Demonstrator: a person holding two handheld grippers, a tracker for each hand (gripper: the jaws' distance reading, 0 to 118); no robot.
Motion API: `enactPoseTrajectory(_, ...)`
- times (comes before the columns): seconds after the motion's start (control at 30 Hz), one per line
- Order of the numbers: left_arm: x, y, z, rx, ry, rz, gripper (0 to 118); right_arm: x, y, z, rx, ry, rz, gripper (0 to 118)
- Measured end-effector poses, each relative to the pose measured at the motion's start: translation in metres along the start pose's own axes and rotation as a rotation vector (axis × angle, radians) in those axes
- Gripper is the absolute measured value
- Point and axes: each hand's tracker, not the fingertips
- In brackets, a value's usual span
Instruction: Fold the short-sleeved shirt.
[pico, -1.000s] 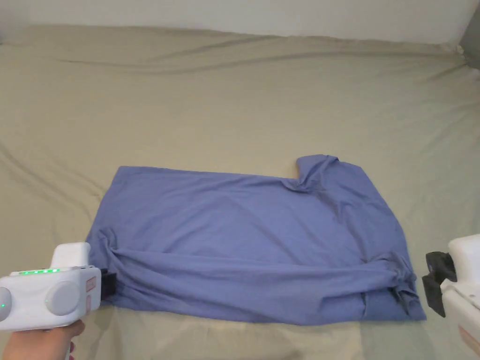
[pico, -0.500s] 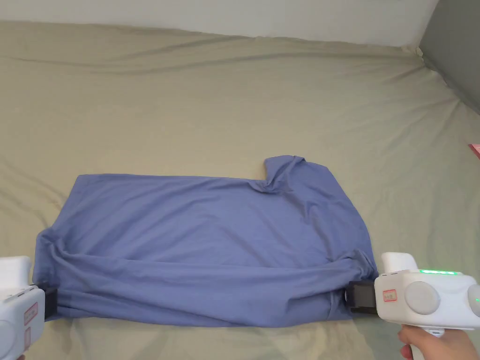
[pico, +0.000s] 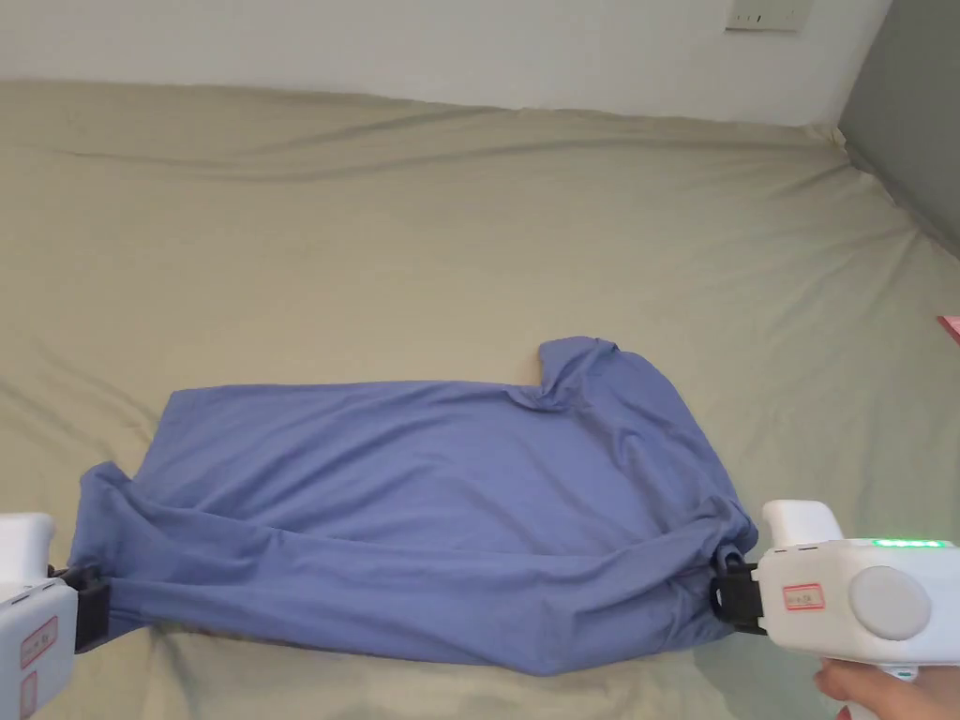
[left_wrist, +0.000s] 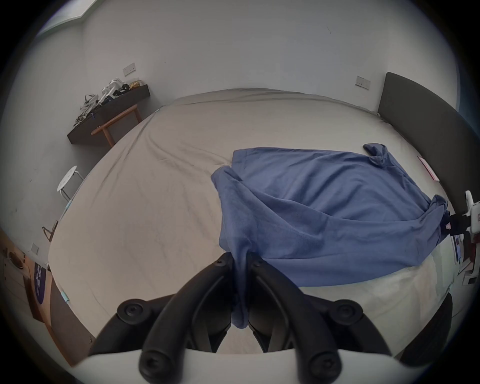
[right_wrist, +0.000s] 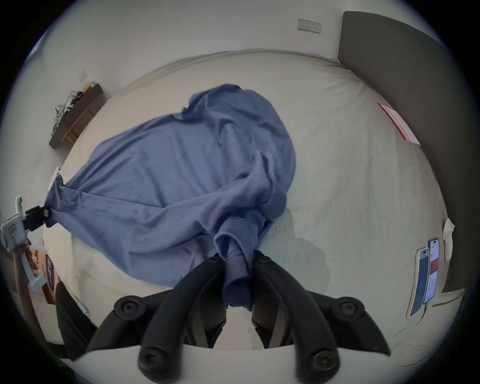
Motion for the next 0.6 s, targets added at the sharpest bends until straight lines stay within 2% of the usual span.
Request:
enactPoseTrajectory(0.13, -0.001, -0.010, 0.013, 0.002, 0.030, -0.055, 8, -0.005, -0.006, 0.032, -0.007, 0.013, -0.001, 17)
enactPoseTrajectory(0.2, -0.008, -0.019, 0.018, -0.012, 0.026, -0.052, 8, -0.008, -0.015, 0.043, -0.017, -0.002, 0.032, 17)
enactPoseTrajectory(0.3, -0.017, -0.038, 0.021, -0.054, 0.016, -0.035, 8, -0.005, -0.034, 0.050, -0.056, 0.008, 0.019, 17)
enactPoseTrajectory(0.47, -0.027, -0.080, 0.003, -0.171, 0.013, -0.059, 8, -0.002, -0.071, 0.024, -0.162, -0.048, -0.013, 17)
enactPoseTrajectory(0.53, -0.028, -0.096, -0.008, -0.198, 0.005, -0.063, 8, 0.003, -0.084, 0.007, -0.198, -0.029, -0.053, 17)
enactPoseTrajectory(0.6, -0.027, -0.106, -0.020, -0.246, 0.008, -0.075, 8, 0.007, -0.093, -0.005, -0.198, -0.024, -0.050, 17)
